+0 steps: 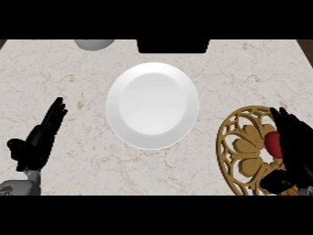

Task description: Pick the tomato from the placemat and place it in the plate

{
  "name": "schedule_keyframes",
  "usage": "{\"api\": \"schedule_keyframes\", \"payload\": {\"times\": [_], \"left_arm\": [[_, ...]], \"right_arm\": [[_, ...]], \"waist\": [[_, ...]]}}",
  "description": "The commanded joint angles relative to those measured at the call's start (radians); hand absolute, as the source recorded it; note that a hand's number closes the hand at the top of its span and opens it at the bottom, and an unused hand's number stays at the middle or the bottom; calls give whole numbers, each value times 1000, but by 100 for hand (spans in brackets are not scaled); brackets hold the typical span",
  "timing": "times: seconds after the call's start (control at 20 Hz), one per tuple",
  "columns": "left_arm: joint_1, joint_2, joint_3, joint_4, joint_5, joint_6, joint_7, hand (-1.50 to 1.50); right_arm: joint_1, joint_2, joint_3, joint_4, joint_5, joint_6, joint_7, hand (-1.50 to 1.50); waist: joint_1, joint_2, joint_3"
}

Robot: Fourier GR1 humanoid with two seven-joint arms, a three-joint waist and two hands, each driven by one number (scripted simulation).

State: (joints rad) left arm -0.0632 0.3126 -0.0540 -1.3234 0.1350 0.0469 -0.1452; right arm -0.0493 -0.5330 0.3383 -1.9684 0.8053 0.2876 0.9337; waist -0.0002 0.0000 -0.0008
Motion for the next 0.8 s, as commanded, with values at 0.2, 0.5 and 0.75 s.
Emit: {"api": "schedule_keyframes", "payload": {"times": [0.2, 0.5, 0.75], "left_arm": [[27, 10, 41, -36, 2, -59, 6, 0], [-22, -16, 62, -30, -40, -35, 61, 0], [-4, -49, 68, 27, -64, -63, -15, 0]], "right_arm": [[-89, 67, -74, 126, 8, 131, 13, -150], [8, 68, -101, 175, 82, 91, -105, -150], [-30, 109, -89, 270, 190, 85, -107, -150]], "waist": [[5, 0, 1], [0, 0, 1], [1, 0, 1]]}}
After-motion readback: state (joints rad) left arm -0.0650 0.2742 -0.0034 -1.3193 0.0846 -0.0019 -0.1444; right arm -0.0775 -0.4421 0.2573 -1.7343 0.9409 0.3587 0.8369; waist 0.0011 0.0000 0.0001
